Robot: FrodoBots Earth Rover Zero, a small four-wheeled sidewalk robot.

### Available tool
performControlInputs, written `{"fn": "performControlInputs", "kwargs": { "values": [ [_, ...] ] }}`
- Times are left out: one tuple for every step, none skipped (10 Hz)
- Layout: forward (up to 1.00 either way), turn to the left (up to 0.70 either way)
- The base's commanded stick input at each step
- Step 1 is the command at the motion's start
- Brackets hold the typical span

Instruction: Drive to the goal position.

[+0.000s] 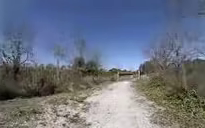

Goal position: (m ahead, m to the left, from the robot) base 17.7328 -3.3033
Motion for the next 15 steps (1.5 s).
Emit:
{"fn": "performControlInputs", "kwargs": {
  "values": [
    [0.7,-0.12],
    [0.7,0.0],
    [0.7,0.0],
    [0.7,0.0],
    [0.7,0.0],
    [0.7,0.0],
    [0.7,0.0],
    [0.7,0.0],
    [0.7,0.0],
    [0.7,-0.15],
    [0.7,-0.33],
    [0.7,-0.05],
    [0.7,0.0],
    [0.7,0.0],
    [0.7,0.0]
  ]
}}
